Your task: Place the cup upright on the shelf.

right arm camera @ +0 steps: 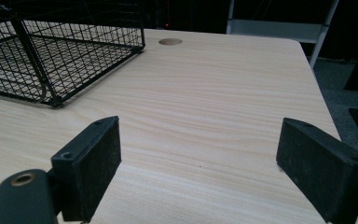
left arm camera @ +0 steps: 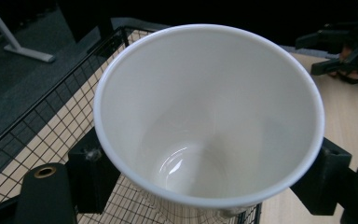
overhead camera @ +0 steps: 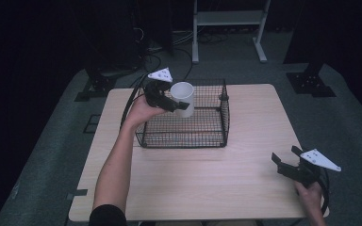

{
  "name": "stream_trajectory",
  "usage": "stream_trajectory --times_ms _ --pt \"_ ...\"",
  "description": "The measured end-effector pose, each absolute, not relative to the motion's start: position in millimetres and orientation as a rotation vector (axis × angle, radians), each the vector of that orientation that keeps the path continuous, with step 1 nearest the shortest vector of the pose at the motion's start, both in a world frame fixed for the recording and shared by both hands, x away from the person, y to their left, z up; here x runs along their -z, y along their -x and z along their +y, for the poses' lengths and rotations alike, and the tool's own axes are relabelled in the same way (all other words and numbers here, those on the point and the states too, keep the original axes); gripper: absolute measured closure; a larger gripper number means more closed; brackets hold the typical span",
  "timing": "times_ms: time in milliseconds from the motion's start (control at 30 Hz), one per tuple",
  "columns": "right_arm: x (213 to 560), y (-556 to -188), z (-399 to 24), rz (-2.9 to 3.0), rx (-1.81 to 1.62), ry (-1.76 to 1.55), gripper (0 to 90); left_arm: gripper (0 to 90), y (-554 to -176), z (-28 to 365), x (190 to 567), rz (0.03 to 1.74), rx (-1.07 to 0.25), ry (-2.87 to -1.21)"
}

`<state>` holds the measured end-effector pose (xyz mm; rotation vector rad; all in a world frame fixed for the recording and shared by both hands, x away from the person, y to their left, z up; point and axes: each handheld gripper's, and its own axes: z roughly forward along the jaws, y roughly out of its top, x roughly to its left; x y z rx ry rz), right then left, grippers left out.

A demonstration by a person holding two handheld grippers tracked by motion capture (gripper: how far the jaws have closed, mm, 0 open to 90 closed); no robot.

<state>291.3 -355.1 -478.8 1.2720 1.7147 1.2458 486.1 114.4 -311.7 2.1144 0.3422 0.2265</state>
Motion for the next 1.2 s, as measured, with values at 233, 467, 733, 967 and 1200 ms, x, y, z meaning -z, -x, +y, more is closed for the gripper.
stream_trajectory --times_ms 233,467,733,967,1200 --pt "479 -291 -355 1.714 -1.247 -1.274 13.0 21.0 -495 109 321 0.352 -0.218 -2.143" --pt "479 -291 -355 1.712 -1.247 -1.275 13.0 21.0 -502 102 330 0.373 -0.226 -2.173" --pt "479 -291 -356 1.712 -1.248 -1.273 13.0 21.0 -509 93 343 0.393 -0.215 -2.206" --pt "479 -292 -356 1.709 -1.249 -1.276 13.0 20.9 -515 86 354 0.397 -0.207 -2.22" --pt "479 -292 -356 1.708 -1.251 -1.278 13.0 20.9 -522 82 366 0.422 -0.183 -2.239"
